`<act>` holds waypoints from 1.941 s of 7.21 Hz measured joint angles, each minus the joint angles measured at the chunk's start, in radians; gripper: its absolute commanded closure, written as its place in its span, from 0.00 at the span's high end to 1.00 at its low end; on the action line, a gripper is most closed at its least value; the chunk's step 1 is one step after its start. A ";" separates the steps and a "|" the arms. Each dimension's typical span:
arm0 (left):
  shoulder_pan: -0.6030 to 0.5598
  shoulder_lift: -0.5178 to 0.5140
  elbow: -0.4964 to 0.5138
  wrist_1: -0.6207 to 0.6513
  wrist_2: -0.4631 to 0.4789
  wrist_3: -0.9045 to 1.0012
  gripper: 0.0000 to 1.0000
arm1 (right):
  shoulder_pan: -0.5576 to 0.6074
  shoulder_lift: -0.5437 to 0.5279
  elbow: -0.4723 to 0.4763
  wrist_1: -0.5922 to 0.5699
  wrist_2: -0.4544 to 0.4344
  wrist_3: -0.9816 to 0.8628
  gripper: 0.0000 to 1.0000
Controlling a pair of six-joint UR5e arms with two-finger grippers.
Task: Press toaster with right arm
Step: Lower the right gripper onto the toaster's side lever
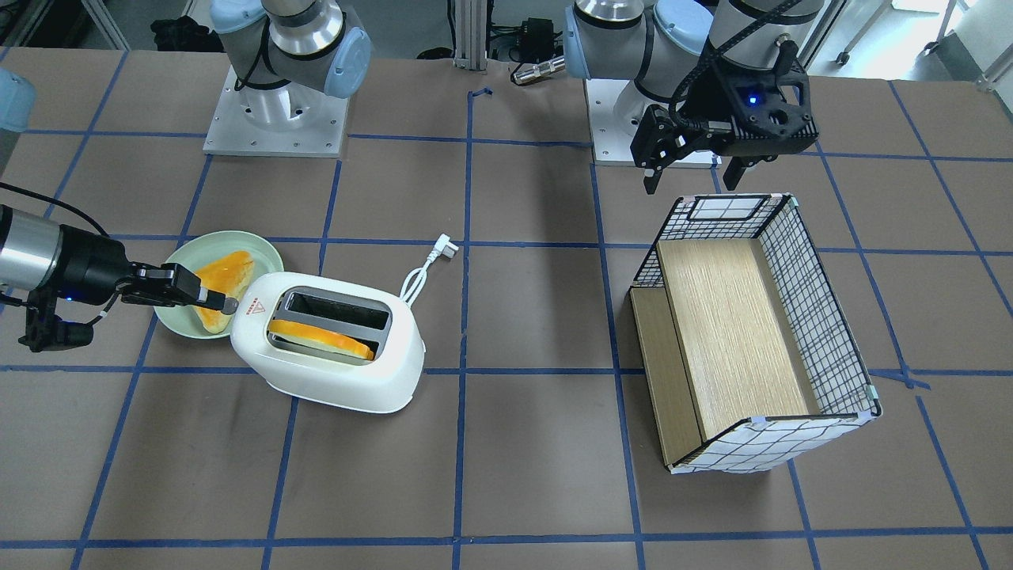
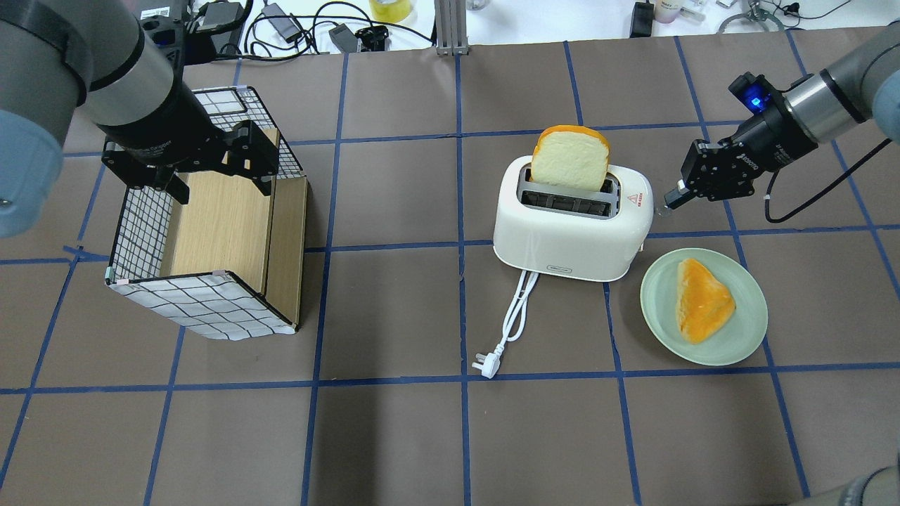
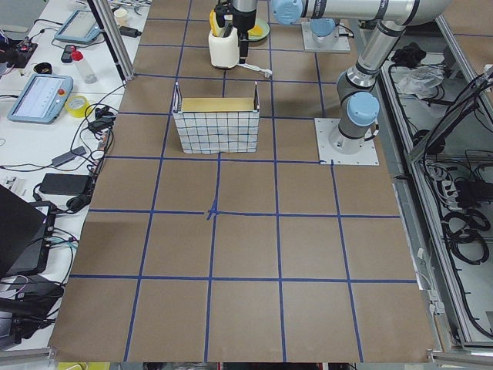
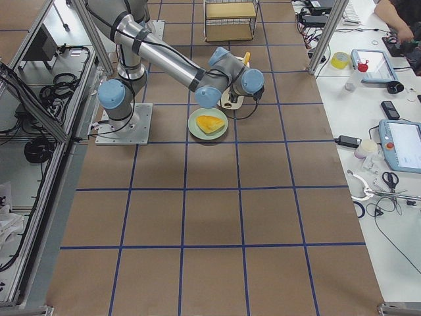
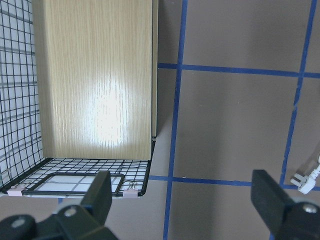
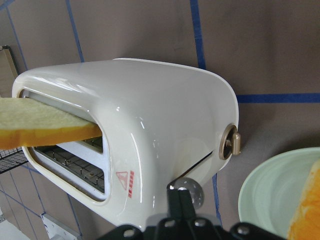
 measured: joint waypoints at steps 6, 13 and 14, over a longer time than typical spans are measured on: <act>0.000 0.000 -0.001 0.000 0.000 0.000 1.00 | 0.000 0.010 0.009 -0.002 0.036 -0.011 0.05; 0.000 0.000 -0.001 0.000 0.000 0.000 1.00 | 0.000 0.032 0.065 -0.053 0.021 0.000 0.06; 0.000 0.000 -0.001 0.000 0.000 0.000 1.00 | 0.000 0.033 0.069 -0.057 0.021 0.000 0.06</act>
